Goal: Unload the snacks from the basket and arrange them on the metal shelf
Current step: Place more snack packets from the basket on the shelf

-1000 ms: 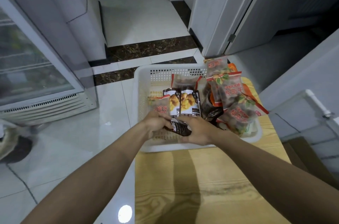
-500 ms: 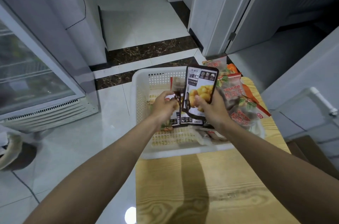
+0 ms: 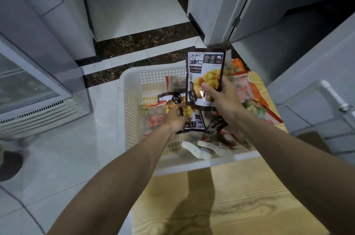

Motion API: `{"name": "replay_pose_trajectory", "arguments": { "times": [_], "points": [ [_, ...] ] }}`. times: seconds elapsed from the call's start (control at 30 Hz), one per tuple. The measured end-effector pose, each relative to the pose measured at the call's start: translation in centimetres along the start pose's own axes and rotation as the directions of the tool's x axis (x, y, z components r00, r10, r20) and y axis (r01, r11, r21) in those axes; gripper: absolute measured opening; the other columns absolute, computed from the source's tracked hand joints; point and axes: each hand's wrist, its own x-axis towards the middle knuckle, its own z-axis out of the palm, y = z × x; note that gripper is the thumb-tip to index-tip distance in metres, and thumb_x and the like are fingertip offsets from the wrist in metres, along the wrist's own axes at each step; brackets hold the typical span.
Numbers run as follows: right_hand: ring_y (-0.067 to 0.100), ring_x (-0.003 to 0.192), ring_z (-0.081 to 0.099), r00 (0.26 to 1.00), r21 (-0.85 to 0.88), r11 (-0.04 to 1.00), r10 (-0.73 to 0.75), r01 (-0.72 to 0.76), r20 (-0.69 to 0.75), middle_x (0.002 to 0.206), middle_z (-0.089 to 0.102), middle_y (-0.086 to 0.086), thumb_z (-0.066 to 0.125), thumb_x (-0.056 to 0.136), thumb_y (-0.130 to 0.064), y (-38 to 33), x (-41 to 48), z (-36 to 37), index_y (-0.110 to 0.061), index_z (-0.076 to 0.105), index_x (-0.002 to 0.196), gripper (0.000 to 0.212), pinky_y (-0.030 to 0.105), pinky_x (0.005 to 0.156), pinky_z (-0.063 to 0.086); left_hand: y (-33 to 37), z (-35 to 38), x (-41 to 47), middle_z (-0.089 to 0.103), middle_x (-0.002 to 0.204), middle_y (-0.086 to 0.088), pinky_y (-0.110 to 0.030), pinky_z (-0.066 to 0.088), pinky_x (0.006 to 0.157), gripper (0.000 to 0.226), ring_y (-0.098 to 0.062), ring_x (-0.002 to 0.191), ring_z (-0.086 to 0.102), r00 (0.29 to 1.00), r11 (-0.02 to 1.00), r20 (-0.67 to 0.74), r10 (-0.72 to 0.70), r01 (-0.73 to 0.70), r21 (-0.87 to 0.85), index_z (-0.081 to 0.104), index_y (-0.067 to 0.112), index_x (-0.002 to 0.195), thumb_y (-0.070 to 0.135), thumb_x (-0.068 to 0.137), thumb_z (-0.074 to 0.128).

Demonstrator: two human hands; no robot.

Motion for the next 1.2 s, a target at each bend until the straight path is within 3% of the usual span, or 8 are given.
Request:
{"name": "replay_pose_trajectory", "arguments": {
  "times": [0.23, 0.4, 0.5, 0.67, 0.83, 1.0, 1.13, 1.2],
  "points": [
    [0.014, 0.105, 0.066, 1.000, 0.004, 1.000, 0.012, -0.012, -0.004, 0.111, 0.070, -0.004, 0.063, 0.095, -0.022, 0.0, 0.9, -0.5, -0.023, 0.060, 0.117, 0.022, 0.039, 0.095, 0.054, -0.3, 2.0, 0.7, 0.055, 0.122, -0.002, -0.039, 0.054, 0.094, 0.042, -0.022, 0.106, 0.061, 0.999, 0.998, 0.045, -0.014, 0.012, 0.059, 0.064, 0.013, 0.117, -0.006, 0.081, 0.072],
    [0.014, 0.106, 0.065, 0.999, 0.027, 1.000, -0.004, 0.004, -0.034, 0.113, 0.069, -0.002, 0.063, 0.095, -0.025, -1.4, 0.4, -1.4, -0.019, 0.059, 0.121, 0.027, 0.038, 0.095, 0.053, 0.2, 1.1, -0.8, 0.056, 0.131, 0.000, -0.010, 0.052, 0.075, 0.031, -0.011, 0.102, 0.061, 0.985, 0.995, -0.140, 0.100, -0.102, -0.003, 0.071, 0.014, 0.111, -0.003, 0.086, 0.067],
    [0.014, 0.107, 0.065, 0.998, 0.041, 0.999, -0.026, 0.029, -0.052, 0.114, 0.069, -0.002, 0.062, 0.096, -0.026, -2.2, -0.3, -2.1, -0.018, 0.058, 0.124, 0.030, 0.037, 0.097, 0.050, 1.3, -0.2, -2.7, 0.057, 0.136, -0.003, -0.024, 0.041, 0.102, 0.030, -0.013, 0.126, 0.048, 0.960, 0.981, -0.213, 0.180, -0.192, -0.039, 0.073, 0.023, 0.104, 0.001, 0.084, 0.071],
    [0.011, 0.102, 0.067, 0.996, 0.087, 0.995, -0.052, 0.058, -0.065, 0.107, 0.072, -0.009, 0.062, 0.096, -0.031, -3.5, -2.3, -2.9, -0.027, 0.060, 0.120, 0.025, 0.042, 0.095, 0.053, 2.7, -2.0, -6.4, 0.060, 0.130, 0.006, -0.031, 0.039, 0.106, 0.032, -0.006, 0.118, 0.044, 0.931, 0.950, -0.273, 0.243, -0.286, -0.128, 0.075, 0.024, 0.105, 0.001, 0.083, 0.071],
    [0.010, 0.100, 0.068, 0.993, 0.103, 0.989, -0.097, 0.103, -0.060, 0.105, 0.072, -0.008, 0.060, 0.096, -0.031, -5.0, -6.0, -3.7, -0.025, 0.061, 0.117, 0.022, 0.039, 0.092, 0.053, 3.5, -3.1, -10.9, 0.059, 0.120, 0.018, -0.049, 0.052, 0.096, 0.037, -0.023, 0.126, 0.052, 0.929, 0.922, -0.242, 0.279, -0.330, -0.201, 0.076, 0.034, 0.101, 0.004, 0.081, 0.073],
    [0.009, 0.098, 0.069, 0.987, 0.155, 0.978, -0.128, 0.142, -0.097, 0.109, 0.071, -0.004, 0.060, 0.096, -0.029, -6.4, -10.9, -4.8, -0.021, 0.060, 0.119, 0.023, 0.038, 0.086, 0.057, 4.3, -2.8, -15.6, 0.064, 0.118, 0.007, -0.046, 0.058, 0.084, 0.042, -0.015, 0.101, 0.068, 0.913, 0.882, -0.193, 0.360, -0.401, -0.250, 0.075, 0.031, 0.105, 0.000, 0.077, 0.076],
    [0.002, 0.081, 0.071, 0.980, 0.213, 0.963, -0.138, 0.168, -0.145, 0.103, 0.071, -0.003, 0.057, 0.098, -0.023, -7.6, -16.1, -5.9, -0.017, 0.058, 0.119, 0.022, 0.024, 0.062, 0.058, 4.4, -2.4, -19.6, 0.061, 0.122, 0.015, -0.045, 0.051, 0.098, 0.047, -0.010, 0.117, 0.056, 0.875, 0.859, -0.105, 0.472, -0.483, -0.170, 0.073, 0.038, 0.105, 0.002, 0.075, 0.078],
    [0.008, 0.083, 0.073, 0.973, 0.232, 0.958, -0.121, 0.166, -0.194, 0.104, 0.071, -0.001, 0.058, 0.098, -0.022, -7.7, -19.2, -6.2, -0.019, 0.058, 0.118, 0.020, 0.031, 0.062, 0.060, 4.2, -2.0, -21.6, 0.063, 0.125, 0.009, -0.034, 0.054, 0.094, 0.050, -0.008, 0.116, 0.058, 0.854, 0.831, -0.038, 0.519, -0.515, -0.209, 0.073, 0.032, 0.107, -0.005, 0.073, 0.077]
  ]
}}
